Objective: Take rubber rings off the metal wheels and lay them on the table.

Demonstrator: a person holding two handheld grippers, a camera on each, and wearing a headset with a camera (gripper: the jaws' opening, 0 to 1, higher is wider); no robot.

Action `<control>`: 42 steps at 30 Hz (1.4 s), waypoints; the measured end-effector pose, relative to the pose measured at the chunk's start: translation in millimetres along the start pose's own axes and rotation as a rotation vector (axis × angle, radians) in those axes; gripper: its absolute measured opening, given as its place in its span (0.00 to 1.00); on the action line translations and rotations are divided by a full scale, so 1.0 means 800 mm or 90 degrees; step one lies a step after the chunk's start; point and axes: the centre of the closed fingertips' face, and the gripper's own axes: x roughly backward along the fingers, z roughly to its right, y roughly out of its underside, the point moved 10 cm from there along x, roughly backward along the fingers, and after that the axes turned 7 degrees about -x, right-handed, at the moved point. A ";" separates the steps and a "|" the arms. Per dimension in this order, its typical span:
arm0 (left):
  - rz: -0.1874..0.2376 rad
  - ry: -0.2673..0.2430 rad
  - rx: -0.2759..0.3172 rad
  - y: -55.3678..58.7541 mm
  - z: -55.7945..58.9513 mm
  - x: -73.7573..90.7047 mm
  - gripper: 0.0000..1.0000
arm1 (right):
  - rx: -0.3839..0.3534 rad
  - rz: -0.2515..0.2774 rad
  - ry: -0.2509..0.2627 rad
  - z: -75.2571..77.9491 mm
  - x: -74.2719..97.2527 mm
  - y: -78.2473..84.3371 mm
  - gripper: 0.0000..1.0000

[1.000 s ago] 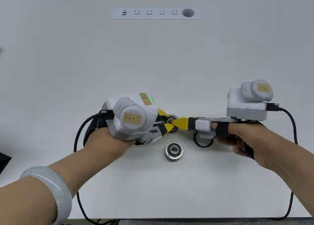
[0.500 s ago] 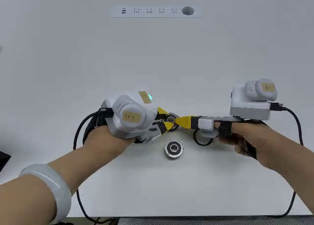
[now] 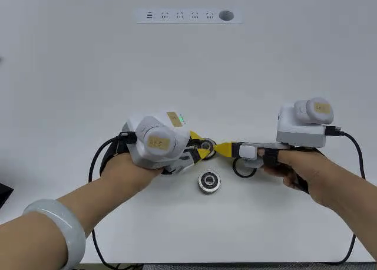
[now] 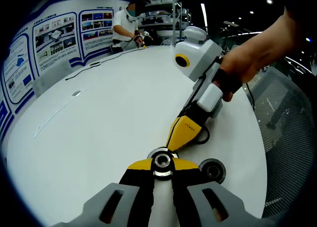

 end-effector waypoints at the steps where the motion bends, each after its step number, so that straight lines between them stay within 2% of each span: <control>1: 0.000 0.000 0.000 0.000 0.000 0.000 0.12 | 0.000 -0.001 0.000 0.000 0.000 0.000 0.05; 11: -0.002 0.001 -0.003 0.000 0.000 0.000 0.12 | 0.014 0.003 0.005 -0.002 0.001 -0.001 0.02; 42: -0.001 0.004 -0.008 0.001 -0.001 0.000 0.12 | 0.004 0.008 -0.006 -0.015 -0.001 -0.001 0.01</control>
